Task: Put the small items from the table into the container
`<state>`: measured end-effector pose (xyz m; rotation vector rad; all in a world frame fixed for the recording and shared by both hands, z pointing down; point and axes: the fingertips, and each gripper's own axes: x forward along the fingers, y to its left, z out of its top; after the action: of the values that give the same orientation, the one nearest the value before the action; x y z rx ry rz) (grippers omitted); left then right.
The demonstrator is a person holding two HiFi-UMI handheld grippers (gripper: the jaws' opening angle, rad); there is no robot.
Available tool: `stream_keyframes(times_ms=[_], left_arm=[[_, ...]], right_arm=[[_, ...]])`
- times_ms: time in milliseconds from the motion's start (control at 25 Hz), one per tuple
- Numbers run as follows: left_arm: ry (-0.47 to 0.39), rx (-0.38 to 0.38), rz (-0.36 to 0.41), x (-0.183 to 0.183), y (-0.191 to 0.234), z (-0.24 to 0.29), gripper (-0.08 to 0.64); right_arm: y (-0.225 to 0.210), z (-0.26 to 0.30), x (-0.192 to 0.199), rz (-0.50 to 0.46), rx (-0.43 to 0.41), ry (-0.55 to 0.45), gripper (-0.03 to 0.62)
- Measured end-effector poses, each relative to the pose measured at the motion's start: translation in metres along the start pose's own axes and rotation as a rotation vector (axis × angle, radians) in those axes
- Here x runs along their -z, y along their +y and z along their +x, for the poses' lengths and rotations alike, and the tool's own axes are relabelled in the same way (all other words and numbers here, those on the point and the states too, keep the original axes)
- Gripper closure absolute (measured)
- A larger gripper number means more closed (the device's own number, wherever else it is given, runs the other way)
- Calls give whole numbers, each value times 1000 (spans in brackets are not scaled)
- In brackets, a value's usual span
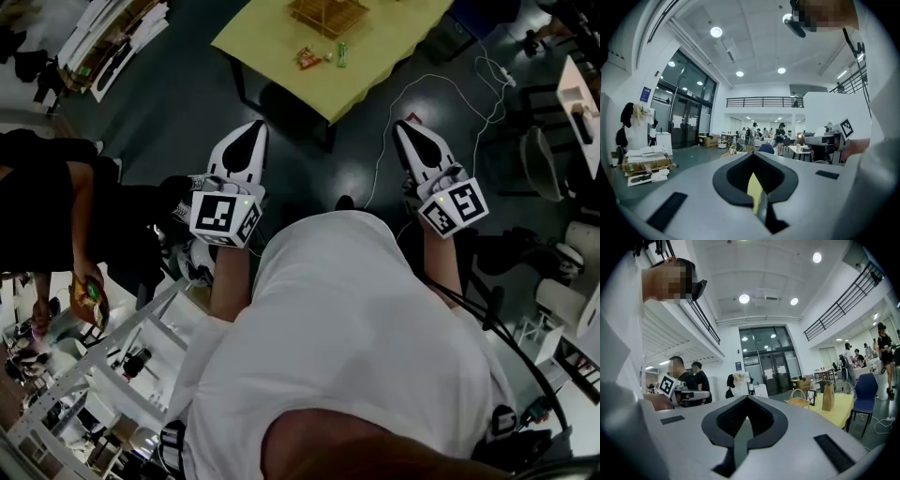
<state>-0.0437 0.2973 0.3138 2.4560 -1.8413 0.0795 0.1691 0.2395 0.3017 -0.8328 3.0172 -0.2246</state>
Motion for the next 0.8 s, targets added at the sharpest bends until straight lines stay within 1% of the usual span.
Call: stream_keyframes(times_ms=[280,480,600,800], left_arm=[[3,-26,-8,1,-3,-4,552],[6,-33,-8,5,-13,-5,552],[14,-39,-8,7,-21,0,552],[22,-55,-11,8,-37,19,552]], right_arm=[[11,2,2,-39,-54,26,578],[10,0,7,-44,-68,35,578],[1,-4,7,-34,-73,34,578],[-27,-12,10,-12,-81,42,577]])
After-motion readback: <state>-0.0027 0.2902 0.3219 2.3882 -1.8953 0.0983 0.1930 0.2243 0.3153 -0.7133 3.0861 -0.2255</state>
